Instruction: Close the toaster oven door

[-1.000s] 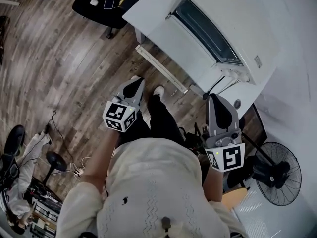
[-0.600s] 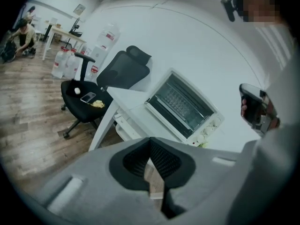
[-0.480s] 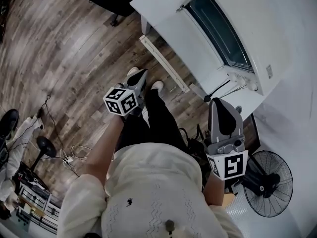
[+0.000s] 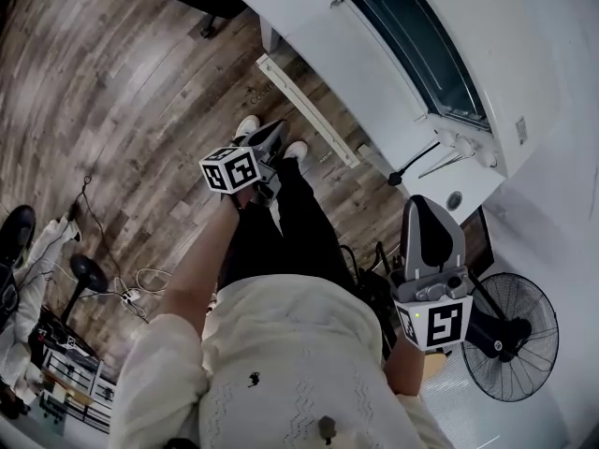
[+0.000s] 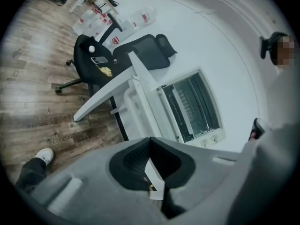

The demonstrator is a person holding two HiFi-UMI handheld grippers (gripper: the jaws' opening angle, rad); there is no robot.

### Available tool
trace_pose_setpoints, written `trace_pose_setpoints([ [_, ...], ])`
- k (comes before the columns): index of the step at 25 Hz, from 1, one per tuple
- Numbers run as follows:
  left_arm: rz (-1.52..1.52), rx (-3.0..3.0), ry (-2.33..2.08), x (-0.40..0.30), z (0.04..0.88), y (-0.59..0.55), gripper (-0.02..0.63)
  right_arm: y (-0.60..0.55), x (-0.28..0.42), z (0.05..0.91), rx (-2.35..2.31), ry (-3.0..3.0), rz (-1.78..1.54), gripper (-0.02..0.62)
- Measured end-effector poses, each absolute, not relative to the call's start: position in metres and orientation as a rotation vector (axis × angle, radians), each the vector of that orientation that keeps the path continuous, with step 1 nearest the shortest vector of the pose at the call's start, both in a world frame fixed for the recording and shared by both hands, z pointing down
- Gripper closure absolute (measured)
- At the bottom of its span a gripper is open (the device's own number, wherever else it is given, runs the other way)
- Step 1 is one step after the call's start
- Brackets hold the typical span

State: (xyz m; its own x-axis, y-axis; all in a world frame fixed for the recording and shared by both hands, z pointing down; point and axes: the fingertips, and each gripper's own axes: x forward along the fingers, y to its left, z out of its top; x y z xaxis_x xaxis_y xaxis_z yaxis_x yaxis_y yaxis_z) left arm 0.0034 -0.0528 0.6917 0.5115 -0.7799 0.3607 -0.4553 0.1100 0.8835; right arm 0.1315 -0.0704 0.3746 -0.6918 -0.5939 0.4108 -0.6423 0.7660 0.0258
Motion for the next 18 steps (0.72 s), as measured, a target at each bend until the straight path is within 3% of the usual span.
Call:
trace_pose_setpoints([
  [8,-0.514,1.429,-0.965,0.004,0.717,-0.062,0.600,-0.062,0.133,0.385,0.970,-2.510,0.201,0.584],
  [11,-0.582,1.391,-0.950,0.001,0.724,-0.067,0.534,-0.058,0.133,0.389,0.980,-2.493,0.213,0.584],
  [18,-0.583,1.426,-0.862,0.016,0.735,-0.078,0.508,-0.050,0.143,0.393,1.027,-2.430,0.205,0.584],
])
